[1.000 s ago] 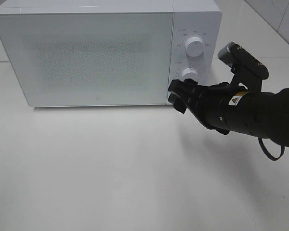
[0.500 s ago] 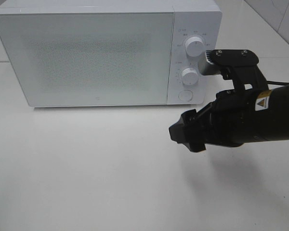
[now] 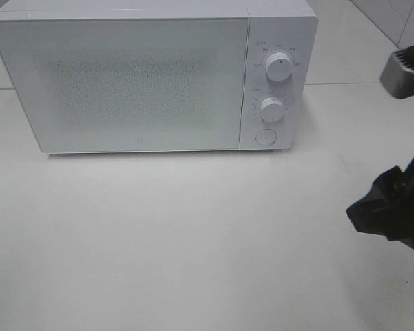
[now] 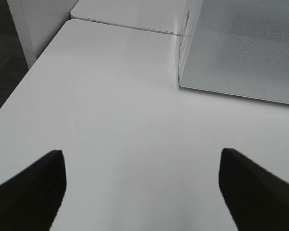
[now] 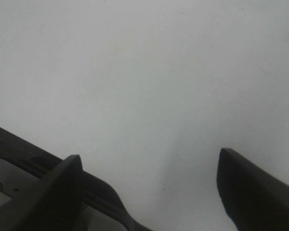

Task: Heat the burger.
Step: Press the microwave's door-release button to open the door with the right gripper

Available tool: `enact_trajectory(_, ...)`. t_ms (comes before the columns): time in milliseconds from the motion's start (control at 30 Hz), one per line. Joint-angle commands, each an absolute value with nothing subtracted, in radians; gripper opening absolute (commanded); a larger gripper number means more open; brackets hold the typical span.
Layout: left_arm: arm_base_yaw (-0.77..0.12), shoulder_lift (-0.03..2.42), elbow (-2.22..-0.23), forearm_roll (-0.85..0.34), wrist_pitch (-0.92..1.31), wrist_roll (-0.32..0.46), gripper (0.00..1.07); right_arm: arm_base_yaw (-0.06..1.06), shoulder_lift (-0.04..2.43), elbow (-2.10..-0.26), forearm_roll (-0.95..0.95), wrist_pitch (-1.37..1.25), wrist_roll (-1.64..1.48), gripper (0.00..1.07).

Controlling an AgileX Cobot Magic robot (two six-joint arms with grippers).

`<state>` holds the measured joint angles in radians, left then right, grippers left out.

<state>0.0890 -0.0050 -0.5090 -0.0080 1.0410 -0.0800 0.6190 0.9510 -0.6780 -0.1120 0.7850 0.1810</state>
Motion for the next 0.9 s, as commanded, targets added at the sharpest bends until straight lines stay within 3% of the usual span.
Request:
enact_trajectory(33,0.092,-0.026,-0.506,-0.011,1.036,-0.085,0.82,0.614,0.859,-0.69,-0.121,0.901,0.188,0.72)
enact_trajectory(467,0.092,-0.026,-0.506,-0.011,1.036,-0.085,0.82,0.605,0.592,-0.65,-0.126,1.041,0.187,0.72)
enact_trajectory(567,0.092,-0.026,-0.506,-0.011,1.036,-0.085,0.82,0.554,0.526,-0.613,-0.128,1.045,0.187,0.72)
enact_trajectory(767,0.092,-0.026,-0.506,-0.011,1.036,-0.085,0.82,0.339,0.366,-0.52,-0.129,1.015,0.176,0.72)
enact_trajectory(900,0.092,-0.026,-0.506,-0.011,1.036,-0.085,0.82,0.277,0.29,-0.508,-0.123,1.006,0.17,0.72)
